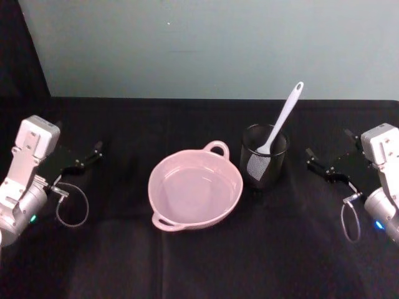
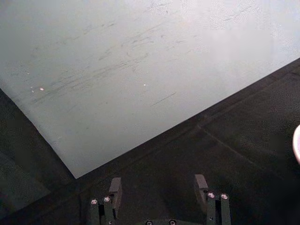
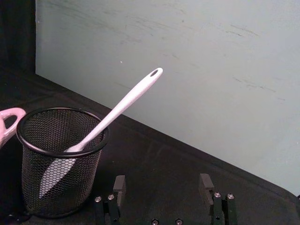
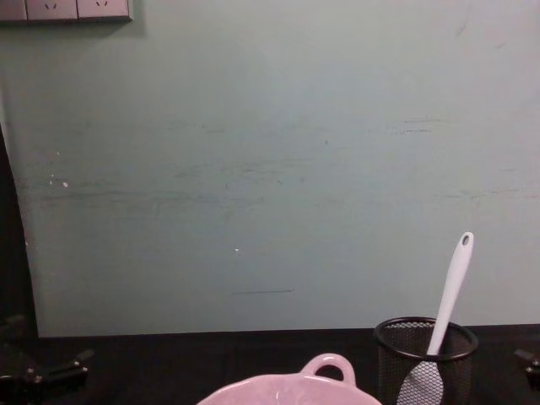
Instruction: Use the one hand to pick up the spoon and stir the clear water in the bowl.
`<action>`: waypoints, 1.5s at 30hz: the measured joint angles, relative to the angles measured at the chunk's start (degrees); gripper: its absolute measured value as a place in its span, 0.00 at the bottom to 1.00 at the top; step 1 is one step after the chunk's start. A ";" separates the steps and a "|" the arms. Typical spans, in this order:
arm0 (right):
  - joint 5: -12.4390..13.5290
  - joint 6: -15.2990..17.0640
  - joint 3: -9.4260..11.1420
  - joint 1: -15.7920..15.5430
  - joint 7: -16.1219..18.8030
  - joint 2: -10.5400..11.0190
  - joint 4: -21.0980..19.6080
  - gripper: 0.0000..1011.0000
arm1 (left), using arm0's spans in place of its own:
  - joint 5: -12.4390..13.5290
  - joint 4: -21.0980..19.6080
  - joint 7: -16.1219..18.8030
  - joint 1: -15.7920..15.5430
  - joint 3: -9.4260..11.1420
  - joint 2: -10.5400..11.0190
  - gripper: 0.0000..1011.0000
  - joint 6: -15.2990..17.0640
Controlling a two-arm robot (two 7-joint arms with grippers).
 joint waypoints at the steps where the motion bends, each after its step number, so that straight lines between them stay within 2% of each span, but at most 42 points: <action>1: 0.00 0.00 0.00 0.00 0.00 0.00 0.00 0.99 | 0.00 0.00 0.00 0.00 0.00 0.00 1.00 0.00; 8: 0.00 0.00 0.00 0.00 0.00 0.00 0.00 0.99 | 0.00 0.00 0.00 0.00 0.00 0.00 1.00 0.00; 11: 0.50 -0.28 0.66 -0.61 1.14 0.41 -0.85 0.99 | 0.00 0.00 0.00 0.00 0.00 0.00 1.00 0.00; 16: 3.43 -0.22 2.82 -2.38 3.71 1.22 -3.67 0.99 | 0.00 0.00 0.00 0.00 0.00 0.00 1.00 0.00; 20: 8.49 1.53 5.17 -3.63 7.10 1.62 -5.89 0.99 | 0.00 0.00 0.00 0.00 0.00 0.00 1.00 0.00; 23: 16.24 5.57 7.96 -4.13 12.23 1.69 -7.54 0.99 | 0.00 0.00 0.00 0.00 0.00 0.00 1.00 0.00; 27: 21.43 9.00 9.87 -4.07 15.48 1.39 -8.17 0.99 | 0.00 0.00 0.00 0.00 0.00 0.00 1.00 0.00; 28: 23.93 10.92 10.74 -3.85 16.99 1.11 -8.32 0.99 | 0.00 0.00 0.00 0.00 0.00 0.00 1.00 0.00; 30: 26.17 12.87 11.53 -3.49 18.28 0.76 -8.34 0.99 | 0.00 0.00 0.00 0.00 0.00 0.00 1.00 0.00; 31: 28.22 14.83 12.18 -3.01 19.35 0.30 -8.29 0.99 | 0.00 0.00 0.00 0.00 0.00 0.00 1.00 0.00; 37: 34.63 20.71 13.23 -0.17 20.53 -1.75 -6.26 0.99 | 0.00 0.00 0.00 0.00 0.00 0.00 1.00 0.00; 39: 35.39 21.37 13.23 0.32 20.56 -2.01 -5.90 0.99 | 0.00 0.00 0.00 0.00 0.00 0.00 1.00 0.00; 40: 37.63 23.48 13.19 1.91 20.69 -2.78 -4.61 0.99 | 0.00 0.00 0.00 0.00 0.00 0.00 1.00 0.00; 41: 37.63 23.48 13.19 1.91 20.69 -2.78 -4.61 0.99 | 0.00 0.00 0.00 0.00 0.00 0.00 1.00 0.00; 42: 39.07 24.98 13.01 3.02 20.76 -3.34 -3.70 0.99 | 0.00 0.00 0.00 0.00 0.00 0.00 1.00 0.00; 45: 41.07 27.28 12.35 5.18 20.79 -4.33 -1.73 0.99 | 0.00 0.00 0.00 0.00 0.00 0.00 1.00 0.00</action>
